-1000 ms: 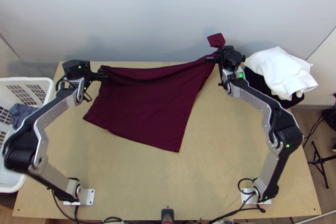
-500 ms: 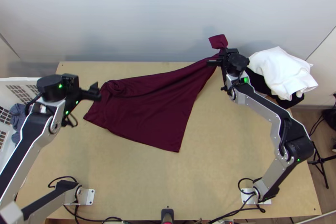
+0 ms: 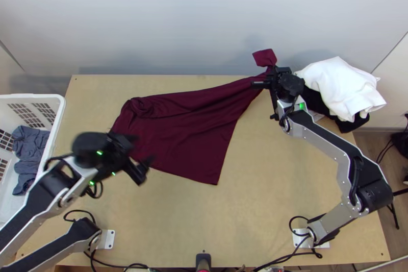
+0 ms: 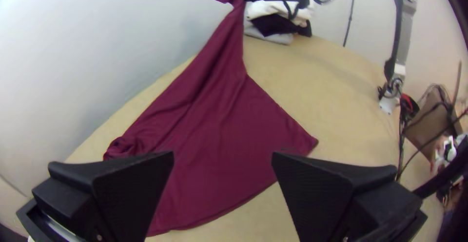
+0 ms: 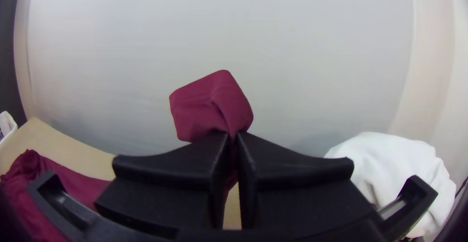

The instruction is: Fold the t-shirt

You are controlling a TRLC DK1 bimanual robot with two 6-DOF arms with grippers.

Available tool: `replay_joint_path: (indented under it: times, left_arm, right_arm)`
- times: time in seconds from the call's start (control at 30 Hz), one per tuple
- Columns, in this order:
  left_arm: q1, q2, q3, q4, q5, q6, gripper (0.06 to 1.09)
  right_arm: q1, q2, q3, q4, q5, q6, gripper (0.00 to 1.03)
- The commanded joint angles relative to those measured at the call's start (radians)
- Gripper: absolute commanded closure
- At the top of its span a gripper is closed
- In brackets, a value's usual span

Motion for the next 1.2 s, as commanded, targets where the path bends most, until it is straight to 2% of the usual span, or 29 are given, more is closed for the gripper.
replay_joint_path:
  times: [0.0,0.23,0.3,0.57,0.77,0.87,0.93,1.17]
  left_arm:
    - [-0.245,0.070,-0.119,0.108,-0.005,0.077,0.11]
    - [-0.403,0.361,-0.120,0.346,-0.051,0.055,0.11]
    - [-0.464,0.455,-0.123,0.430,-0.129,0.057,0.11]
    - [-0.529,0.537,-0.100,0.475,-0.132,0.138,0.11]
    - [-0.533,0.551,-0.103,0.495,-0.075,0.241,0.11]
    - [-0.533,0.594,-0.099,0.539,-0.075,0.282,0.19]
    - [-0.533,0.625,-0.097,0.559,-0.077,0.307,0.20]
    - [-0.529,0.755,-0.011,0.590,-0.098,0.322,0.20]
  right_arm:
    - [0.006,-0.048,-0.068,0.000,-0.001,0.017,1.00]
    - [-0.003,-0.051,-0.087,0.000,0.014,0.029,1.00]
    - [-0.003,-0.051,-0.080,0.000,0.020,0.029,1.00]
    - [-0.014,-0.062,-0.056,0.000,0.034,0.027,1.00]
    - [-0.017,-0.063,-0.059,0.000,0.040,0.040,1.00]
    - [-0.021,-0.063,-0.059,0.000,0.043,0.044,1.00]
    - [-0.028,-0.065,-0.057,0.000,0.043,0.044,1.00]
    - [-0.052,-0.066,-0.061,0.000,0.043,0.050,1.00]
